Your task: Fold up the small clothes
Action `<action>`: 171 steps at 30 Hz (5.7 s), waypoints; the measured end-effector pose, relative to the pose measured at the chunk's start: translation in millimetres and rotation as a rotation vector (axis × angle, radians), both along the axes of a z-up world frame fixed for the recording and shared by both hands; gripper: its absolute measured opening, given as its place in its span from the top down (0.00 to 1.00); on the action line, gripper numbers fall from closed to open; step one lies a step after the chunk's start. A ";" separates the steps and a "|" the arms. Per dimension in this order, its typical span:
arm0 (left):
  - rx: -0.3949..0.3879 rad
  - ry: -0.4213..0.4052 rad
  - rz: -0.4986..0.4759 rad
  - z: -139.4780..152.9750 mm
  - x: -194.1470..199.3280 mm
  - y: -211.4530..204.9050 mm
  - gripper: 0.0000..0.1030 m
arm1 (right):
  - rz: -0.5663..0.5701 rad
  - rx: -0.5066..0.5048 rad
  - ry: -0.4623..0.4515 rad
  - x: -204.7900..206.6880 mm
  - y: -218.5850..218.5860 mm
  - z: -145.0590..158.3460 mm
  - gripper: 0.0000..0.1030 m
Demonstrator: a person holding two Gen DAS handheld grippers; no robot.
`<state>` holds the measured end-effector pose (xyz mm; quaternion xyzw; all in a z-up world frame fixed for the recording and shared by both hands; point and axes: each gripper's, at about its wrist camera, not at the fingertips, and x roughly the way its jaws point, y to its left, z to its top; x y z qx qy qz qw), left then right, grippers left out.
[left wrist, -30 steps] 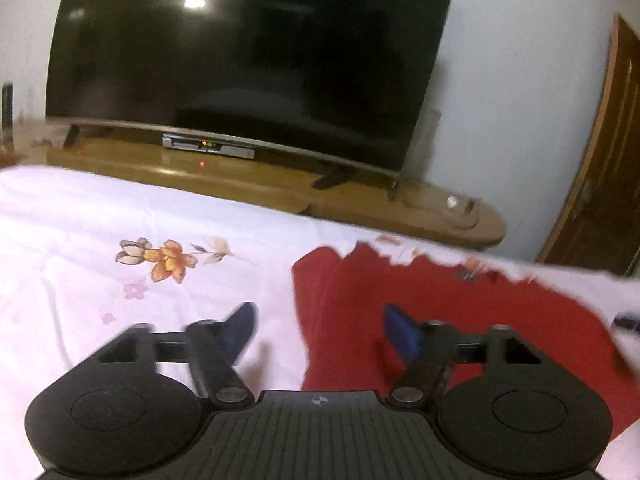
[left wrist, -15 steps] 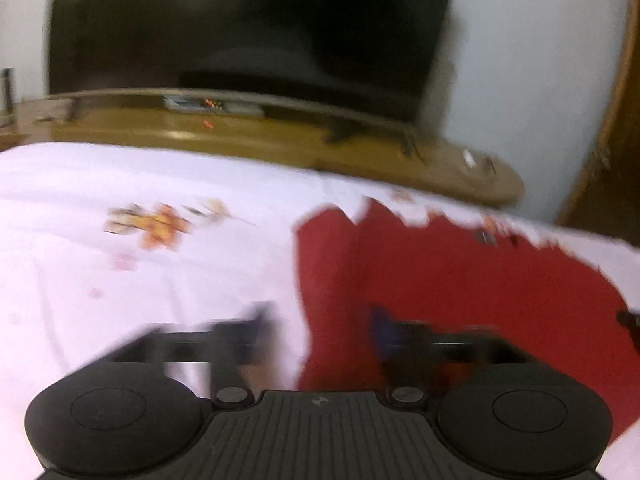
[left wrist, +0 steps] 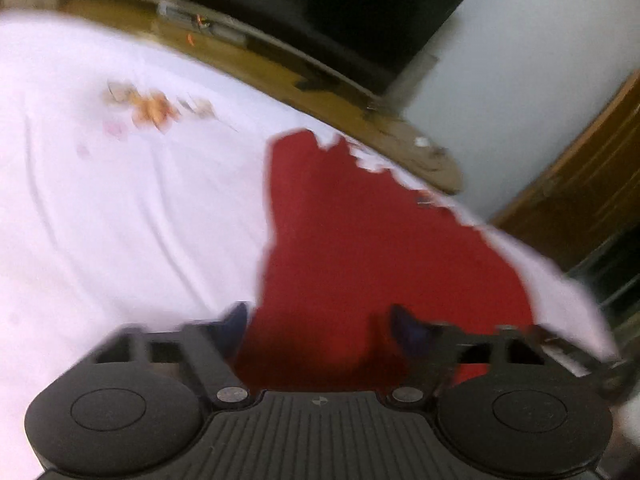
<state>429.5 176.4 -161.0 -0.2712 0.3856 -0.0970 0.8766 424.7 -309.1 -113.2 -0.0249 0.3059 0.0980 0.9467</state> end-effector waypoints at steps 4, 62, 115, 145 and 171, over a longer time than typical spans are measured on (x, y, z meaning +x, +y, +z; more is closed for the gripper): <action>-0.107 0.022 0.084 -14.5 -23.6 4.8 0.37 | 0.025 0.121 -0.046 -20.1 0.7 22.2 0.73; 0.159 -0.317 -0.523 40.3 29.7 -307.1 0.30 | -0.274 0.756 0.036 -49.0 -104.4 -5.9 0.53; 0.136 -0.095 -0.182 20.9 101.5 -203.0 0.23 | 0.027 0.460 -0.018 39.6 -45.7 19.5 0.90; 0.206 -0.108 -0.158 19.3 143.3 -225.7 0.23 | -0.189 0.325 -0.153 35.8 -39.9 16.0 0.96; 0.275 -0.156 -0.238 41.6 103.3 -230.6 0.13 | 0.061 0.154 -0.147 -7.4 -25.2 45.0 0.70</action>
